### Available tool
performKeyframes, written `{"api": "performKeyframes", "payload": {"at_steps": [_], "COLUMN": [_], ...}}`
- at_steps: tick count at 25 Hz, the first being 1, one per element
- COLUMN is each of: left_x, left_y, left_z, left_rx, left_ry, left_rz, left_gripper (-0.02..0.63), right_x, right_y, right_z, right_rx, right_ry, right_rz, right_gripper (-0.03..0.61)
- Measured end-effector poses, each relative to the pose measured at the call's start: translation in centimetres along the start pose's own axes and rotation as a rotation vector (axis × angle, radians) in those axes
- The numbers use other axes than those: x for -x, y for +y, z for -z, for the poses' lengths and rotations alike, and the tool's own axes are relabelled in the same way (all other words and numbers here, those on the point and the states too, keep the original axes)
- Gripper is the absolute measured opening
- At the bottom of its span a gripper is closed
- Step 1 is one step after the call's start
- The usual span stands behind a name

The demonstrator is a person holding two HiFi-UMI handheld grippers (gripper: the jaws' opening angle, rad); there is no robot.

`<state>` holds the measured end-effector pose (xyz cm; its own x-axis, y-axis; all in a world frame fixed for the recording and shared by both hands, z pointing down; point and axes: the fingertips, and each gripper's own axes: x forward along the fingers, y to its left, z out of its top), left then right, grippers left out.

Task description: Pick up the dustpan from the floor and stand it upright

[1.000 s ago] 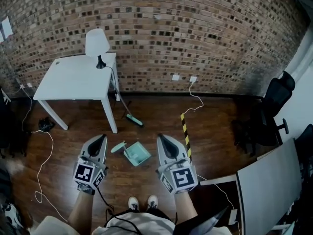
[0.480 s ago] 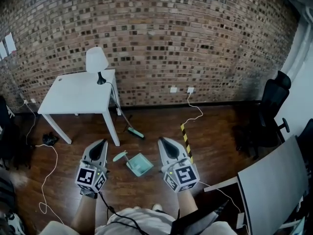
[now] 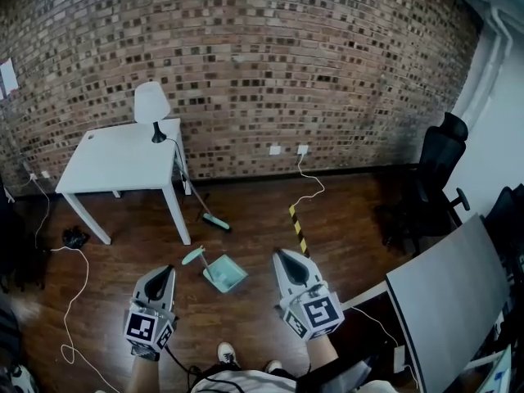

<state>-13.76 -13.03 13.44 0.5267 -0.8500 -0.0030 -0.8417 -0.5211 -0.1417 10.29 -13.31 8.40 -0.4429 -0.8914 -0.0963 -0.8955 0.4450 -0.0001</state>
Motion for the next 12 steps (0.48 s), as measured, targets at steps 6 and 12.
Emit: {"api": "performKeyframes", "payload": {"at_steps": [6,12], "left_x": [8.9,17.6], "left_y": [-8.1,-21.3], "left_z": [0.3,-0.2], "left_rx": [-0.001,-0.013], "left_ry": [0.008,0.028], "left_rz": [-0.029,-0.057], "left_gripper": [0.005,0.005], "right_x": [11.7,28.0], "right_y": [2.3,2.9], "right_z": [0.2,-0.4], "right_rx": [-0.004,-0.022], "right_ry": [0.036,0.037], "right_rz": [-0.028,-0.016], "right_gripper": [-0.021,-0.021]}}
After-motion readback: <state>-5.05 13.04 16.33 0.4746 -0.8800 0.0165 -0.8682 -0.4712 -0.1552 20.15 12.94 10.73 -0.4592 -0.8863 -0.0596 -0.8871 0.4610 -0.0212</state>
